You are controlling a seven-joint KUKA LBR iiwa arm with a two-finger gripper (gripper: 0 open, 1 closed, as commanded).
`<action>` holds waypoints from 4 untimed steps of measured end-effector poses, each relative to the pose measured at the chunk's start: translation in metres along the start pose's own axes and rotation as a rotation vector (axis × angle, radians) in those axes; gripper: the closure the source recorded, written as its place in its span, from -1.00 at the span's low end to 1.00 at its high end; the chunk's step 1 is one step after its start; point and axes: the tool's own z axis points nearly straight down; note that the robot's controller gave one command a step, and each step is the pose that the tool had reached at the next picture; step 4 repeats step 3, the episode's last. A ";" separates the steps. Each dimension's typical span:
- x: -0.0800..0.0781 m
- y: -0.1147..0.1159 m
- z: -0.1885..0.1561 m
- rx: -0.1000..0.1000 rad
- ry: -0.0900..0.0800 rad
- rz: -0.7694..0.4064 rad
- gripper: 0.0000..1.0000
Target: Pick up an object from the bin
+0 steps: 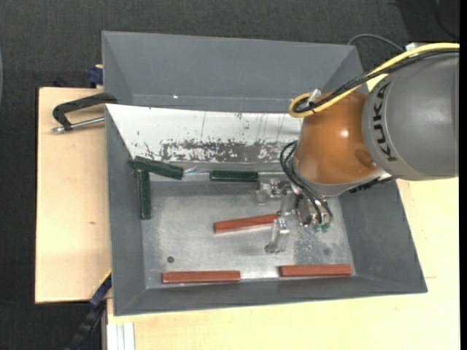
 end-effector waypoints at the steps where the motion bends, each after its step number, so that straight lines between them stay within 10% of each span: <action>1: 0.000 0.020 0.046 -0.001 0.009 -0.063 1.00; 2: 0.000 0.020 0.046 -0.001 0.009 -0.063 1.00; 3: -0.011 0.047 -0.090 -0.001 0.004 -0.058 1.00; 4: -0.011 0.047 -0.090 -0.001 0.004 -0.058 1.00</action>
Offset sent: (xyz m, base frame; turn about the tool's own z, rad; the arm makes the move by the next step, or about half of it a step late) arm 0.0000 0.0000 0.0000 0.0000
